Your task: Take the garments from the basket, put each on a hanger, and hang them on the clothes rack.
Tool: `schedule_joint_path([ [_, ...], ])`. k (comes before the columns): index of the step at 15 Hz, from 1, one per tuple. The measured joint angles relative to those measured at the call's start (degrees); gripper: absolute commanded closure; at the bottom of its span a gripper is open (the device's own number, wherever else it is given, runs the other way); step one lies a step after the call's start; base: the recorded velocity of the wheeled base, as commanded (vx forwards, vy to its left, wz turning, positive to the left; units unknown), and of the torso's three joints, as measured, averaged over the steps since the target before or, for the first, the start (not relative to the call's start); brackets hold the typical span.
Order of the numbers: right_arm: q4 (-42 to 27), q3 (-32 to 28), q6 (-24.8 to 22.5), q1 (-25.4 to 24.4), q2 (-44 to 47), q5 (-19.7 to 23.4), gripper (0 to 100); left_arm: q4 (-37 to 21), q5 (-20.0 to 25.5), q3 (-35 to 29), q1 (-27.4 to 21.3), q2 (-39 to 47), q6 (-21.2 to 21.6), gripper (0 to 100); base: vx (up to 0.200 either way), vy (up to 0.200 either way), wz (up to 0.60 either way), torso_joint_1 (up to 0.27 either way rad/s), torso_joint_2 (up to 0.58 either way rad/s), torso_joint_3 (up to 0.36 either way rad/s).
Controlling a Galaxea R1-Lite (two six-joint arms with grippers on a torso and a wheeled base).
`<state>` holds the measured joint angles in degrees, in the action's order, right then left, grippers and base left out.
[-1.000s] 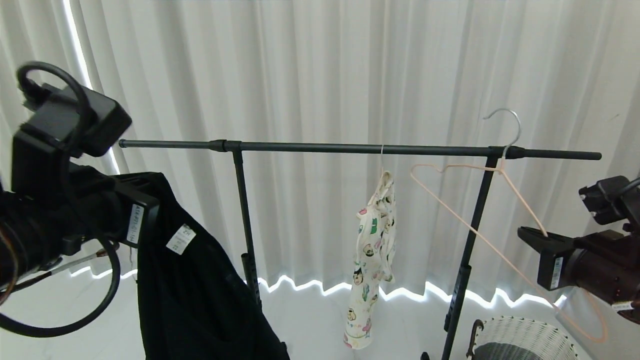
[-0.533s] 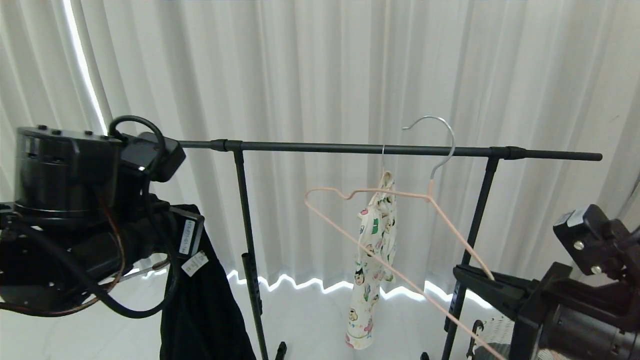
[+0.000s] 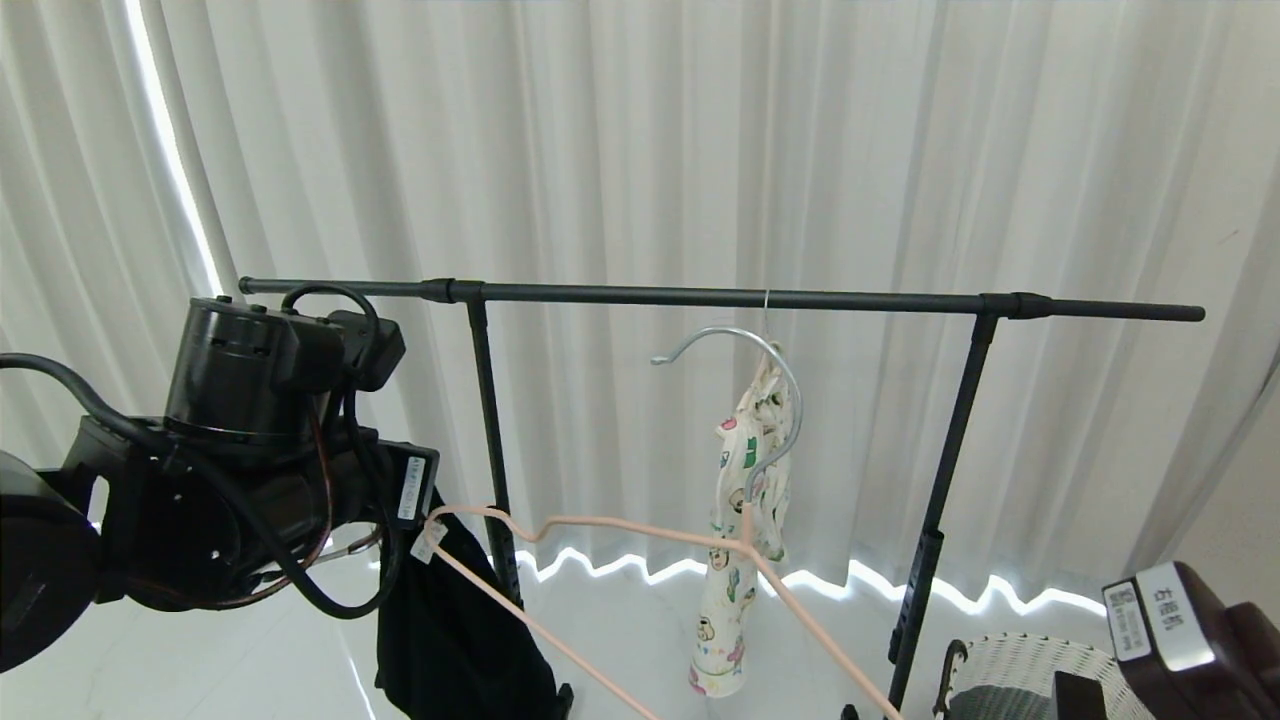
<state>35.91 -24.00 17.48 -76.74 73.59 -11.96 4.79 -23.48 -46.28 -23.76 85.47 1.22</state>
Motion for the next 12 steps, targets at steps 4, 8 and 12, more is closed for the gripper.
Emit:
schedule_joint_path([
  [4, 0.0, -0.2, 0.0, 3.5, 1.3, 1.6, 100, 0.0, 0.0, -0.1, -0.7, -1.6, 0.0, 100, 0.000, 0.000, 0.00, 0.000, 0.00, 0.000],
  [8, 0.0, -0.9, -0.1, 4.5, 2.3, 4.0, 100, 0.0, 0.1, -0.5, -1.6, -2.3, -0.1, 100, 0.000, 0.000, 0.00, 0.000, 0.00, 0.000],
  [12, 0.0, -2.6, -0.2, 5.0, 3.8, 6.0, 100, 0.1, 0.1, -0.6, -1.9, -2.5, -0.8, 100, 0.000, 0.000, 0.00, 0.000, 0.00, 0.000],
])
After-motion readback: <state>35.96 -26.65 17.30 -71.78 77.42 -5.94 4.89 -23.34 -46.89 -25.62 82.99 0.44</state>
